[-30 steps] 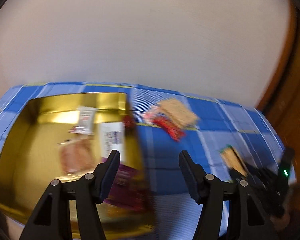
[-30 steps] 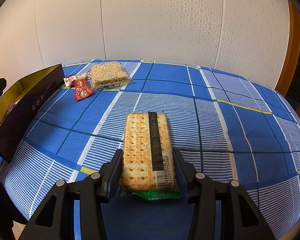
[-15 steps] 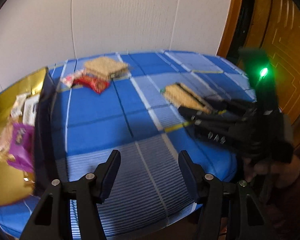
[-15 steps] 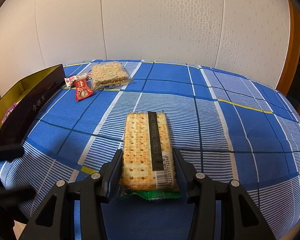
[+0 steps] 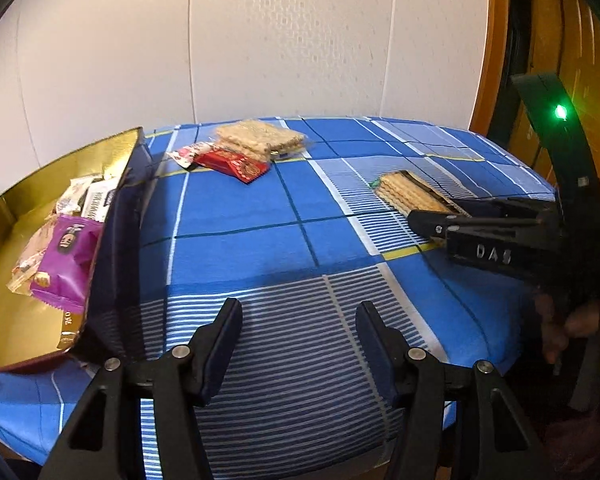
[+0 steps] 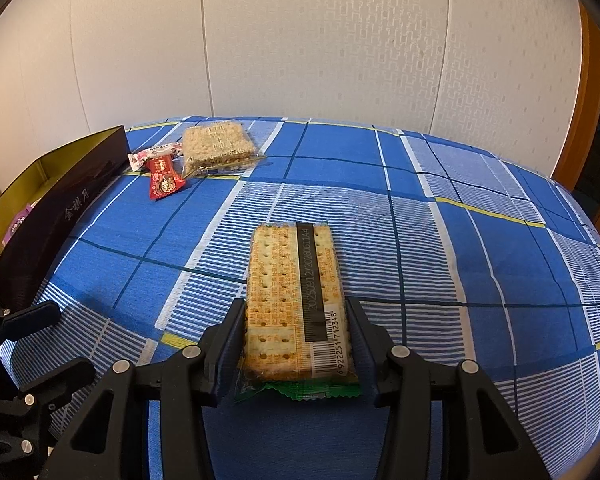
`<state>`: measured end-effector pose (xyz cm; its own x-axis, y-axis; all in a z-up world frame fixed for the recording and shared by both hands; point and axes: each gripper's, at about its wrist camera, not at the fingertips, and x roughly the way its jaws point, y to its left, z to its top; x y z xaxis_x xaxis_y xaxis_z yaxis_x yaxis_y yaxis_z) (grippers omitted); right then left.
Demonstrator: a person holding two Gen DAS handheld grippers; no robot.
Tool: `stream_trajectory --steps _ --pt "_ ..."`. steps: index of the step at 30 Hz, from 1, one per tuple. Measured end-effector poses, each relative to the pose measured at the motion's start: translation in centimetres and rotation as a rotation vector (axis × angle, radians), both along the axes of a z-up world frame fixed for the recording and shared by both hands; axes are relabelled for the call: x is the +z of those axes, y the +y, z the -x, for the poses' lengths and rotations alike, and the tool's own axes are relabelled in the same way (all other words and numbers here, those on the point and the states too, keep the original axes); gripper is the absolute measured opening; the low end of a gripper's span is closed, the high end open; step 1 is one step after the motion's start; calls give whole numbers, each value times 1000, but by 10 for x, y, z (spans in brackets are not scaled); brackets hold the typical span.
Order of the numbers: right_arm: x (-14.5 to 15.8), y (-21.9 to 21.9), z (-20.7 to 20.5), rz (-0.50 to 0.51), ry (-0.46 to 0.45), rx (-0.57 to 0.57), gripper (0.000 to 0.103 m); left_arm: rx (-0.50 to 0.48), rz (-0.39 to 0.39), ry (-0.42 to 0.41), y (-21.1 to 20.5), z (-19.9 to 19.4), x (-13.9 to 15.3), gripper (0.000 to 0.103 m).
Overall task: Organize snacks
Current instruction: 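Carry the cracker pack into the gold tray with the right gripper and release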
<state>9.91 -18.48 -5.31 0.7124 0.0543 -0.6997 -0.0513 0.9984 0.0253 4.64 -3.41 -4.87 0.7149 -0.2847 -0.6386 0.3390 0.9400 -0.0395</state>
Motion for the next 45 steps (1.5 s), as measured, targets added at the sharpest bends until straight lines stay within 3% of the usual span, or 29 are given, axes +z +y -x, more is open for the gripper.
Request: stream_trajectory --steps 7,12,19,24,34,45 --pt "6 -1 -18 4 117 45 48 -6 25 -62 5 4 -5 61" --pt "28 4 -30 -58 115 100 48 -11 34 -80 6 7 -6 60" --pt "70 67 -50 -24 100 351 48 -11 39 -91 8 8 -7 60" --pt "84 118 -57 -3 106 508 48 4 52 -91 12 10 -7 60" --pt "92 197 -68 -24 142 723 48 10 84 -84 17 10 -6 61" --pt "69 237 -81 2 209 808 49 25 122 -78 24 16 -5 61"
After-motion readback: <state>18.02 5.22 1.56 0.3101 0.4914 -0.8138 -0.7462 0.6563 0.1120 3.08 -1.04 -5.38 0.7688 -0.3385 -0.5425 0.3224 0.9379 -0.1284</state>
